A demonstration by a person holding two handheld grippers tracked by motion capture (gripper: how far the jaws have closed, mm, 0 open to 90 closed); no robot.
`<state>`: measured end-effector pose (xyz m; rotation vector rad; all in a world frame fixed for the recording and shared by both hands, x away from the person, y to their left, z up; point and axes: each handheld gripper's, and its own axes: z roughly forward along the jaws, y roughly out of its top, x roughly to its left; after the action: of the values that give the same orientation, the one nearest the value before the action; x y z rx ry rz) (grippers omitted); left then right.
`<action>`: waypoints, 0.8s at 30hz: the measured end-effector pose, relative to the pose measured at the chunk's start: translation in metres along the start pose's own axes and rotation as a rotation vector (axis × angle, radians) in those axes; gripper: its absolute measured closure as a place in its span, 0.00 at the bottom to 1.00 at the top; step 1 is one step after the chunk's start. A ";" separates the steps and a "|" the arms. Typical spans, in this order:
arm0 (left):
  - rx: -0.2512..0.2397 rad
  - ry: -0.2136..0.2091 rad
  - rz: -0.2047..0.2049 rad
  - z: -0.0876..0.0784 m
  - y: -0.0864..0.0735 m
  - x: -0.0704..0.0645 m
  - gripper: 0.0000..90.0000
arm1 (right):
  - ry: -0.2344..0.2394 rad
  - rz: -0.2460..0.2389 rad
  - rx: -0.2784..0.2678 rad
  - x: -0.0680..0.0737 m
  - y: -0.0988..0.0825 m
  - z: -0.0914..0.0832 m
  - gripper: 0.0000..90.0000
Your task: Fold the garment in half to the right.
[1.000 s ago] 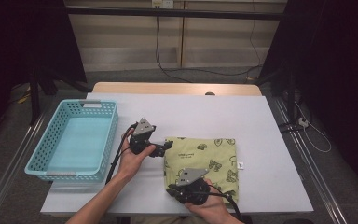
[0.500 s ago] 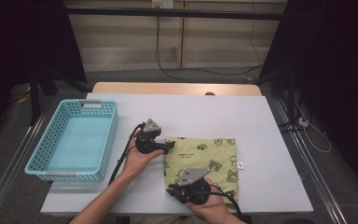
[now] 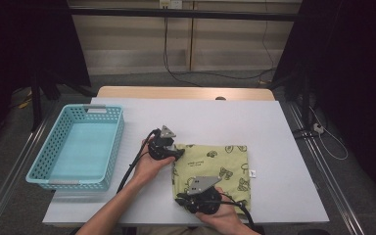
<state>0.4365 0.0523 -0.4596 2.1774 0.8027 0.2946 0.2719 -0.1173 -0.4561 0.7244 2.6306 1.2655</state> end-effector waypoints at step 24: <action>-0.004 -0.051 0.016 0.005 0.007 0.003 0.94 | -0.001 -0.002 -0.002 0.000 0.000 0.000 0.91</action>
<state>0.4437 0.0477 -0.4581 2.1794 0.7558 0.2482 0.2718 -0.1179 -0.4563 0.7224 2.6277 1.2672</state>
